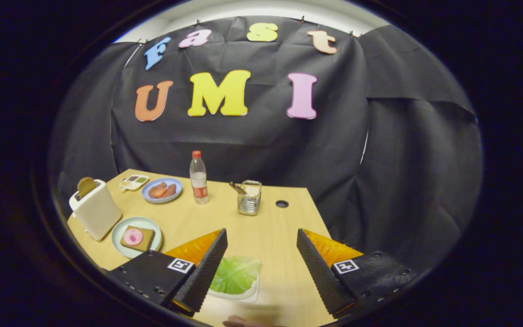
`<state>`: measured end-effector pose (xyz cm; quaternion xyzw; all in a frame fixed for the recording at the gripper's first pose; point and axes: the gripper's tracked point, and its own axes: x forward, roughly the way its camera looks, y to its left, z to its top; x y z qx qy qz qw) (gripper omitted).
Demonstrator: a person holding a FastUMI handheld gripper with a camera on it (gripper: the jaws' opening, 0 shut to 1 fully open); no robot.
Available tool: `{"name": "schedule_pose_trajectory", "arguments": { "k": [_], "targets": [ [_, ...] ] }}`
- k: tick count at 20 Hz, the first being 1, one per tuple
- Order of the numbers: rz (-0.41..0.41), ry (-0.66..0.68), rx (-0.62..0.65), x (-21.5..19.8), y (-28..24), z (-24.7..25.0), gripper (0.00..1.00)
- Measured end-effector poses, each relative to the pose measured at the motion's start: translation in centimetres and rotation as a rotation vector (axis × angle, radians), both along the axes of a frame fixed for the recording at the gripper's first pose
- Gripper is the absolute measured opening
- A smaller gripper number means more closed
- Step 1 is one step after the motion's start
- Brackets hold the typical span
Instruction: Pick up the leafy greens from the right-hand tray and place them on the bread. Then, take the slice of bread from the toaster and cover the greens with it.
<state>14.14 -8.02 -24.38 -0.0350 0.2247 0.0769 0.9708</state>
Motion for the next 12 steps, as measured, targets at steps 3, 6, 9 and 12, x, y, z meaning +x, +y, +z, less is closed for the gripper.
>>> {"name": "schedule_pose_trajectory", "arguments": {
  "k": [3,6,9,12],
  "targets": [
    [0.010,0.138,0.018,1.7,-0.4,-5.5,0.96],
    [0.032,0.254,0.036,3.5,0.2,-9.6,0.96],
    [0.065,0.358,0.031,4.5,1.1,-13.4,0.96],
    [0.071,0.430,0.038,5.3,1.3,-15.4,0.97]
  ]
}}
